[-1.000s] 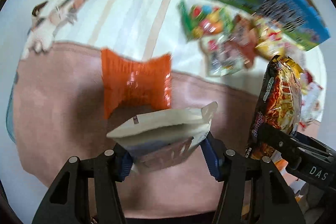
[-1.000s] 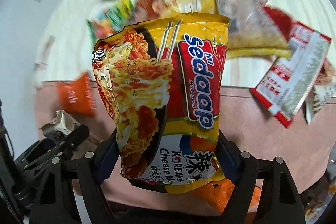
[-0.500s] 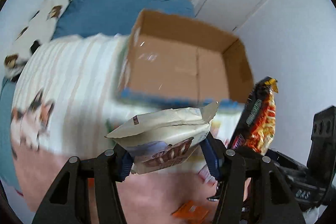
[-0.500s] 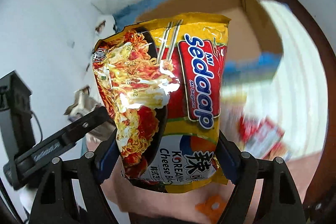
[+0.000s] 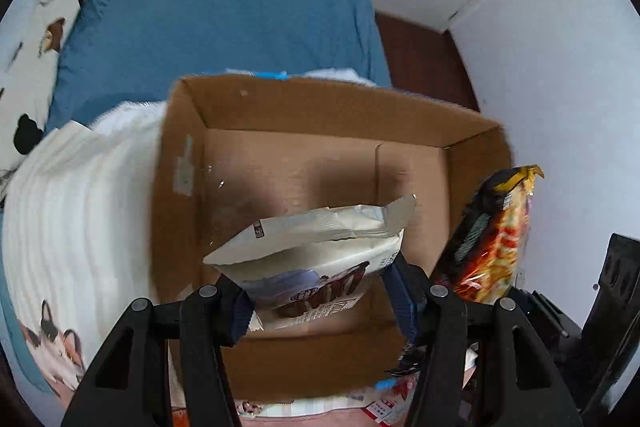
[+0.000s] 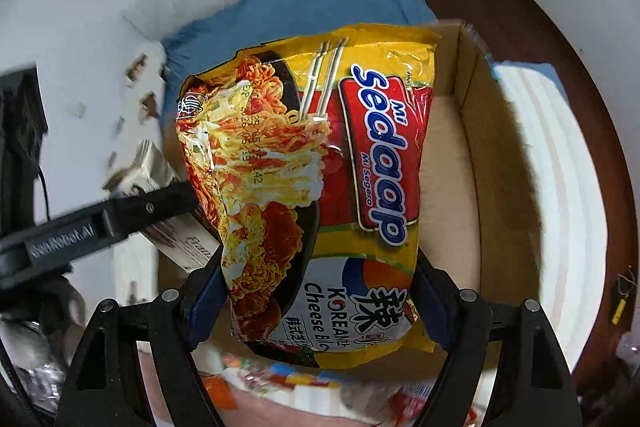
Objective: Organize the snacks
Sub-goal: 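Carry both packs into the cardboard box and open both tools to release them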
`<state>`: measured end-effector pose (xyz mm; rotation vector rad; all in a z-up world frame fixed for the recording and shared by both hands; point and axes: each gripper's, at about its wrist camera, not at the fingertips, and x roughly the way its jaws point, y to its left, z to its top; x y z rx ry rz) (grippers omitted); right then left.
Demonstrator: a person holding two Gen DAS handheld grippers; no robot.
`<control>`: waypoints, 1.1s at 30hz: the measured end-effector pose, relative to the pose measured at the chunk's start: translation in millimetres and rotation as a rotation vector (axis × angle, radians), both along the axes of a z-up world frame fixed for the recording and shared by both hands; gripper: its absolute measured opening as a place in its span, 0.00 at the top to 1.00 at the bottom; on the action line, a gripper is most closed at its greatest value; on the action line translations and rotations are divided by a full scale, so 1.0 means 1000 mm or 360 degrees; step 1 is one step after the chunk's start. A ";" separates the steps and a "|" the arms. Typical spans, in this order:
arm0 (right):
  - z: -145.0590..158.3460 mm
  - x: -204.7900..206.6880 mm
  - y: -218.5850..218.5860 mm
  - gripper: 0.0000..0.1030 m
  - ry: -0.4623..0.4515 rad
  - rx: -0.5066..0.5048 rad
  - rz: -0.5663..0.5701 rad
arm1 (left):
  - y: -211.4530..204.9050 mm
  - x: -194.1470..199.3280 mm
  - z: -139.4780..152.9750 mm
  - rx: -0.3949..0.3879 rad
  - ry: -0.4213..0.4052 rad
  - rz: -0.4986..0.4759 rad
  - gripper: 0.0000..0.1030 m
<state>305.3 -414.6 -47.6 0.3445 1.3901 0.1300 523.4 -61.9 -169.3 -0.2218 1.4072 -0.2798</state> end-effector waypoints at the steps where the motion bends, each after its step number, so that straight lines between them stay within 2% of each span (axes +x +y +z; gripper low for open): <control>1: -0.018 0.017 0.016 0.19 0.0034 -0.0015 0.0005 | -0.002 0.008 -0.008 0.0010 0.0030 -0.0022 0.47; 8: -0.062 0.054 0.034 0.19 0.0183 -0.0081 0.0031 | -0.010 0.035 -0.054 0.0096 0.0181 -0.0092 0.47; 13: -0.064 0.075 0.052 0.18 0.0259 -0.0127 0.0057 | -0.011 0.044 -0.067 0.0152 0.0191 -0.0106 0.46; 15: -0.079 0.081 0.054 0.18 0.0298 -0.0156 0.0065 | -0.011 0.047 -0.068 0.0173 0.0175 -0.0114 0.46; 16: -0.077 0.082 0.055 0.14 0.0287 -0.0190 0.0071 | -0.010 0.048 -0.067 0.0178 0.0157 -0.0111 0.47; 17: -0.071 0.088 0.071 0.09 0.0270 -0.0219 0.0077 | -0.009 0.049 -0.066 0.0170 0.0146 -0.0103 0.42; 18: -0.063 0.089 0.078 0.03 0.0248 -0.0236 0.0077 | -0.007 0.049 -0.066 0.0157 0.0139 -0.0094 0.27; 20: -0.050 0.086 0.082 0.03 0.0237 -0.0224 0.0067 | -0.004 0.049 -0.063 0.0129 0.0121 -0.0083 0.07; 22: -0.059 0.088 0.083 0.03 0.0228 -0.0225 0.0066 | -0.002 0.046 -0.059 0.0141 0.0099 -0.0086 0.07; 26: -0.040 0.089 0.083 0.03 0.0178 -0.0263 0.0079 | -0.004 0.038 -0.050 0.0151 0.0069 -0.0114 0.07; 27: -0.047 0.091 0.089 0.03 0.0167 -0.0260 0.0078 | -0.005 0.037 -0.045 0.0157 0.0051 -0.0108 0.07; 30: -0.035 0.085 0.093 0.03 0.0098 -0.0275 0.0068 | -0.005 0.025 -0.034 0.0156 -0.0021 -0.0099 0.07; 33: 0.000 0.078 0.095 0.03 0.0012 -0.0306 0.0063 | -0.003 0.006 -0.016 0.0185 -0.0148 -0.0086 0.07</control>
